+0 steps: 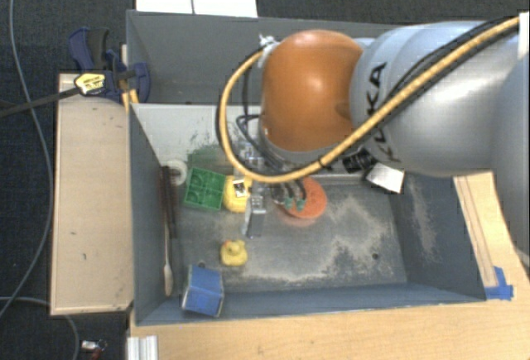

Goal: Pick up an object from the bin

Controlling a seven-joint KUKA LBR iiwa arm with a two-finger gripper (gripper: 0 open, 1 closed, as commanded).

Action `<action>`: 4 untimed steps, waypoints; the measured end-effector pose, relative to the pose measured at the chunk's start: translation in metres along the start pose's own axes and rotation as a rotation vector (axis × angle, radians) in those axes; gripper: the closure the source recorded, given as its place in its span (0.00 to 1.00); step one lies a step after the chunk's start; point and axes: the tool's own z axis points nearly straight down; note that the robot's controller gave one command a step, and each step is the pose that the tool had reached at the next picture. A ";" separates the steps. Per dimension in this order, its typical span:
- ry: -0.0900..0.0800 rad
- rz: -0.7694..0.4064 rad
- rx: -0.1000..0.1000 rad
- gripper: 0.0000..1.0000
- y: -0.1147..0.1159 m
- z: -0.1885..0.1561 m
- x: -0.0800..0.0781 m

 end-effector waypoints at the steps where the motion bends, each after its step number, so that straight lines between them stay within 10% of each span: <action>1: -0.001 0.046 -0.001 0.00 0.000 -0.047 -0.020; 2: -0.005 -0.005 -0.002 0.00 -0.016 0.001 -0.002; 4: -0.011 0.092 -0.004 0.00 -0.116 0.100 -0.028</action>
Offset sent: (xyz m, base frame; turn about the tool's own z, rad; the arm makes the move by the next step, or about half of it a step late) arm -0.0332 -0.0435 -0.1057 -0.1128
